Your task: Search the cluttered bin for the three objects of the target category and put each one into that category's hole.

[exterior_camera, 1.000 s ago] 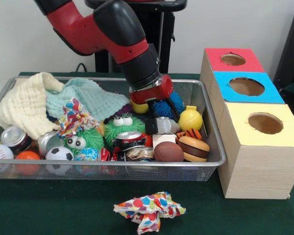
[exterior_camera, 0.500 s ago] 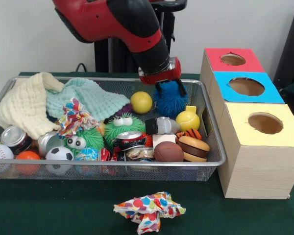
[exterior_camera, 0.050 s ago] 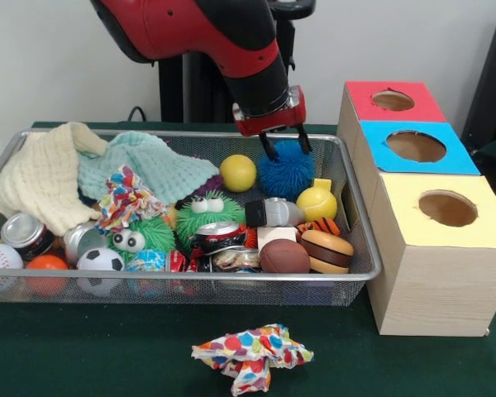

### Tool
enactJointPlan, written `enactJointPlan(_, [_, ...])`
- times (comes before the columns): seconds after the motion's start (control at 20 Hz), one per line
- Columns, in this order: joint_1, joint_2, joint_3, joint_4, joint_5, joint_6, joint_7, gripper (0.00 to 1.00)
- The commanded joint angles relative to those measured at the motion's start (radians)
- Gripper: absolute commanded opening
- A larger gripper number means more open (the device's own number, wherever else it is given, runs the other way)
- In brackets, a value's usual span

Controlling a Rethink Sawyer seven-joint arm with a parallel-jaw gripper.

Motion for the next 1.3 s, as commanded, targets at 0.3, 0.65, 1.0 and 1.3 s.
enactJointPlan(0.3, [0.023,0.030,-0.057,-0.117,-0.128,-0.021,0.029,1.00])
enactJointPlan(0.65, [0.022,0.035,-0.050,-0.131,-0.162,-0.160,0.079,1.00])
enactJointPlan(1.0, [0.016,0.027,-0.046,-0.125,-0.149,-0.183,0.092,1.00])
enactJointPlan(1.3, [0.027,0.026,-0.063,-0.120,-0.172,-0.356,0.139,0.00])
